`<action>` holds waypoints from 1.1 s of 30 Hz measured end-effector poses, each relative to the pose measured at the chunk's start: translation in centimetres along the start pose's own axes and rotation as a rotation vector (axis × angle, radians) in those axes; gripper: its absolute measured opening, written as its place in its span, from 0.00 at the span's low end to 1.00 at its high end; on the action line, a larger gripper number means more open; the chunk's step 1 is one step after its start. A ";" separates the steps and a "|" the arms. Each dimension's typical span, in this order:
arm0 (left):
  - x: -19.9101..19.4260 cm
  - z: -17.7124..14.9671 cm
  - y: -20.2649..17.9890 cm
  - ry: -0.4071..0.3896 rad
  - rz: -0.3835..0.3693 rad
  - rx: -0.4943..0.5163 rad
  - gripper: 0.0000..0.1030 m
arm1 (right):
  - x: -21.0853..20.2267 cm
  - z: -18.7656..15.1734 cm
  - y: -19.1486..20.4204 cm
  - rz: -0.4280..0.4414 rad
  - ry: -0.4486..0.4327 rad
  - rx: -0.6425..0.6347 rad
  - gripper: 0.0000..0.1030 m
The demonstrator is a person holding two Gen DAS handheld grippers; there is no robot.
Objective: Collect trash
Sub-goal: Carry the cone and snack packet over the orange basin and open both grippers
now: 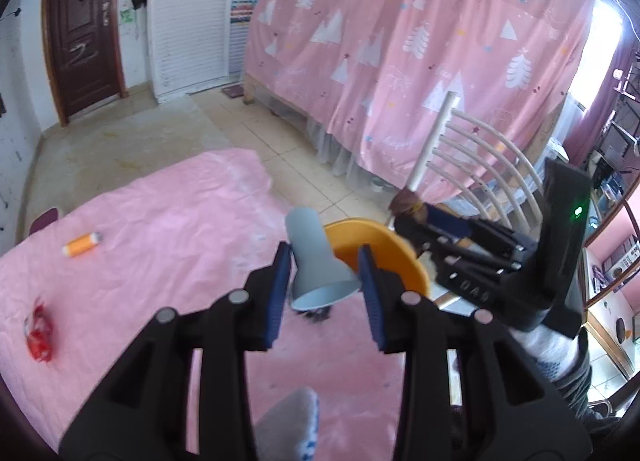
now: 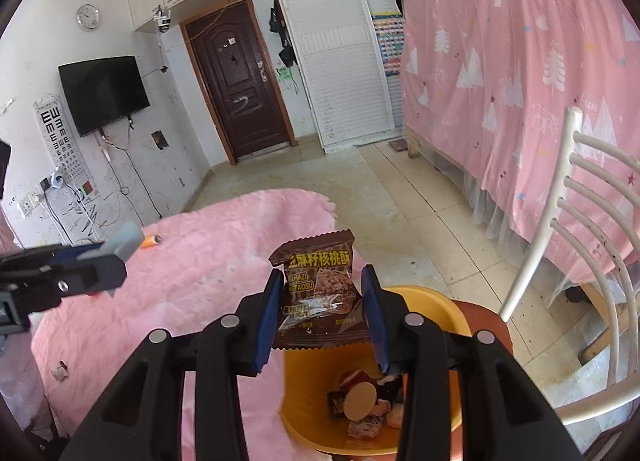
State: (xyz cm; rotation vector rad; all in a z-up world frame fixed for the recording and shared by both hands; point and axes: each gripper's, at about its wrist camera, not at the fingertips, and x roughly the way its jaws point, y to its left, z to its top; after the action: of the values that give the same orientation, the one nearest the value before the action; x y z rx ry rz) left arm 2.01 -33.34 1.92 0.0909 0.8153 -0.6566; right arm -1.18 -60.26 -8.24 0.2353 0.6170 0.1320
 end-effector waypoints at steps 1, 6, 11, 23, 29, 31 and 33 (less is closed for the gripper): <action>0.6 0.3 -0.5 0.005 -0.011 0.007 0.32 | 0.4 -0.2 -0.4 -0.005 0.009 0.009 0.29; 4.0 1.5 -2.5 0.055 -0.048 0.021 0.32 | 1.6 -1.0 -2.3 -0.031 0.039 0.073 0.45; 6.0 1.7 -4.2 0.066 -0.056 0.059 0.32 | 0.9 -1.0 -3.7 -0.052 0.015 0.101 0.48; 6.4 1.7 -4.2 0.060 -0.079 0.053 0.55 | -0.2 -0.9 -3.9 -0.077 -0.016 0.112 0.53; 4.3 1.7 -2.2 0.025 -0.080 0.008 0.55 | -1.1 0.0 -2.2 -0.080 -0.041 0.082 0.54; 3.0 1.8 -1.4 -0.002 -0.071 -0.004 0.56 | -1.5 0.7 -1.6 -0.081 -0.054 0.068 0.55; 1.8 1.8 -0.7 -0.022 -0.068 -0.016 0.56 | -2.1 1.3 -0.7 -0.083 -0.067 0.045 0.56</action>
State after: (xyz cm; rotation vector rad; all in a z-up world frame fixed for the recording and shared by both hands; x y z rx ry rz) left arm 3.72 -35.38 1.99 0.0408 0.8050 -0.7140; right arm -2.04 -61.55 -6.21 0.2559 0.5623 0.0302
